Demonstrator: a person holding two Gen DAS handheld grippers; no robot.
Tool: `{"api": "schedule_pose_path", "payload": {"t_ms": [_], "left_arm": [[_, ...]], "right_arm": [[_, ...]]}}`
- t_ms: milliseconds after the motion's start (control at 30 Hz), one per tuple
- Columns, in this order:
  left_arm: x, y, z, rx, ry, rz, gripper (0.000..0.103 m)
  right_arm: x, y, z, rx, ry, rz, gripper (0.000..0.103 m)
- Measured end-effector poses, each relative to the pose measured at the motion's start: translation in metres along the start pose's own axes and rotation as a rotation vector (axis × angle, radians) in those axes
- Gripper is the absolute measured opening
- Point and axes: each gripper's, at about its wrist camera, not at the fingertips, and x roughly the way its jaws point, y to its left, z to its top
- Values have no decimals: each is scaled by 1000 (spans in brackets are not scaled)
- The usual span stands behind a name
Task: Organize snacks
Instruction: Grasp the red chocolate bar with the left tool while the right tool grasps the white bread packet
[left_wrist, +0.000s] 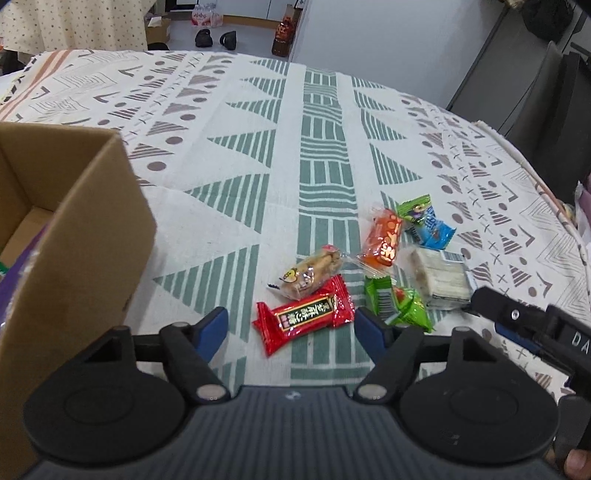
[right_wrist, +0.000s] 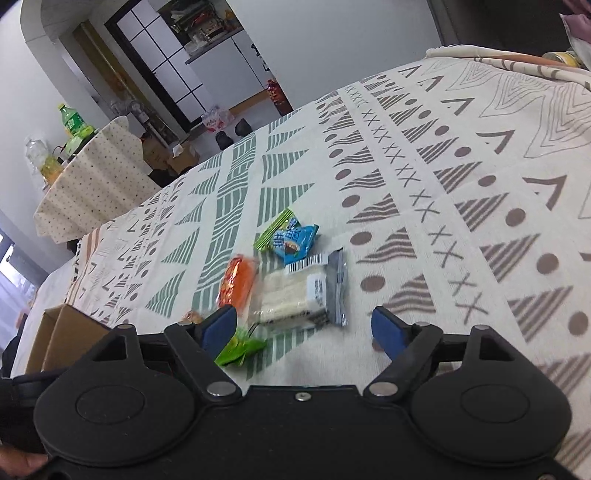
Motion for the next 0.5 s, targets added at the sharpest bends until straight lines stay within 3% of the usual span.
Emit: {"api": "schedule_pose_path", "payload": {"t_ms": [167,400,500], "left_arm": [[12,-3,0,15,3,14,65],[13,-1,-1,42,-3,18,40],[13,1,1,33,-4,7,38]], "right_arm": [[17,4,2,-30,-6,-14,80],[34,14,2,-82,-7,-32,80],[40,19,1,-117,-11,-55,81]]}}
